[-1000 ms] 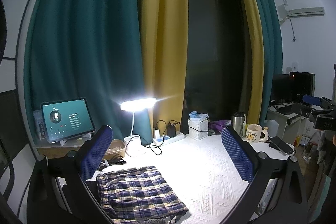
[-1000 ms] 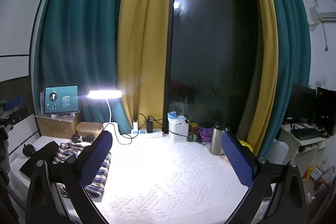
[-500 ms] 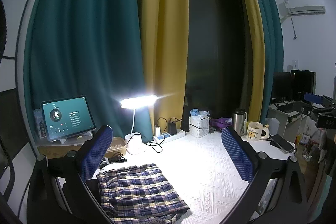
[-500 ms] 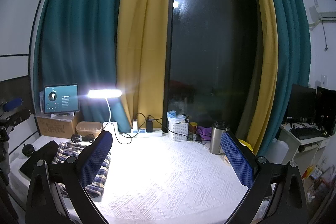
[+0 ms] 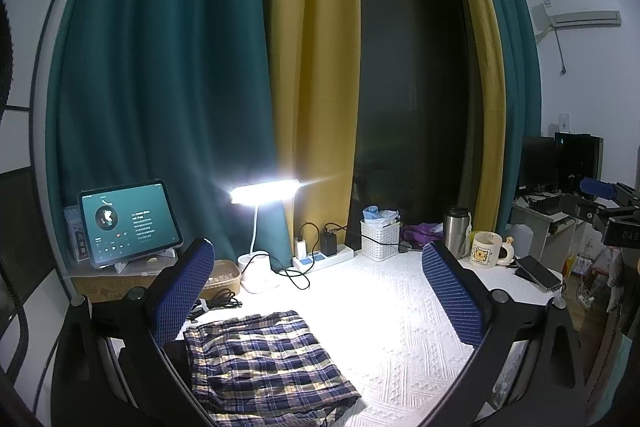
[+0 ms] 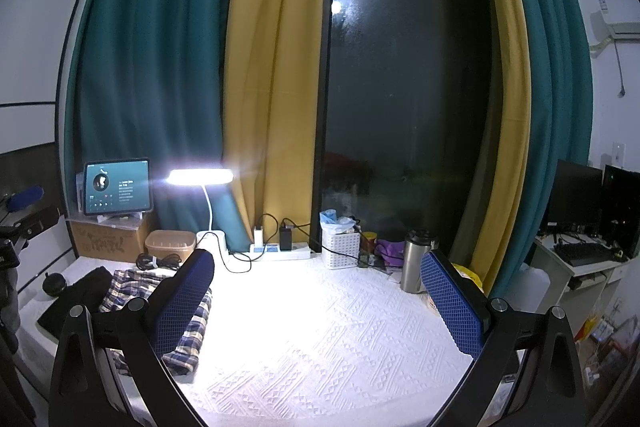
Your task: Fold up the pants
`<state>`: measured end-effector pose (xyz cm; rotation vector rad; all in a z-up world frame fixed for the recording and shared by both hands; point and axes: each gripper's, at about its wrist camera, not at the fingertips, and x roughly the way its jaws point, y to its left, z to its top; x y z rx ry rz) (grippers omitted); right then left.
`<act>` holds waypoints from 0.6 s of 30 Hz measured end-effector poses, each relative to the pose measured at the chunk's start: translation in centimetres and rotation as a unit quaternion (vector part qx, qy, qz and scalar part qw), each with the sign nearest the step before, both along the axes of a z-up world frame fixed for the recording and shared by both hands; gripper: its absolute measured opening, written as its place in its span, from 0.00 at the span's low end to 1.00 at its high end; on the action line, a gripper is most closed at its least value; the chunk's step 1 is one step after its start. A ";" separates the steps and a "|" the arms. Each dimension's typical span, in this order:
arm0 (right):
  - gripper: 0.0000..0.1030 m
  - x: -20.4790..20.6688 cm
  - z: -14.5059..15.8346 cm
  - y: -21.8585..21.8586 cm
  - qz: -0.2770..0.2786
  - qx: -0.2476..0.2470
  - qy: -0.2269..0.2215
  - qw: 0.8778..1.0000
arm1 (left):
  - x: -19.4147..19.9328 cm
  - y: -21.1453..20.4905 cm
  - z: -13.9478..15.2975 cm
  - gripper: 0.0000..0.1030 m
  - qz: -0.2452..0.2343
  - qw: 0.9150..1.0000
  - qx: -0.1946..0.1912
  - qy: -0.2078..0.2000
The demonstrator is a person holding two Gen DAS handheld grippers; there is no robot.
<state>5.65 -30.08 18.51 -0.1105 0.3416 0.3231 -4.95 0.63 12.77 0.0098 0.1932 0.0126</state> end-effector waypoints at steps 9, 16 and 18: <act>1.00 -0.1 -0.1 0.1 -0.003 -0.001 0.002 1.000 | 0.2 0.1 -0.1 1.00 0.001 1.000 0.006 0.004; 1.00 -0.1 -0.2 0.1 -0.003 -0.001 0.002 1.000 | 0.2 0.2 -0.2 1.00 -0.002 1.000 0.006 0.005; 1.00 -0.1 -0.2 0.1 -0.003 -0.001 0.002 1.000 | 0.2 0.2 -0.2 1.00 -0.003 1.000 0.006 0.005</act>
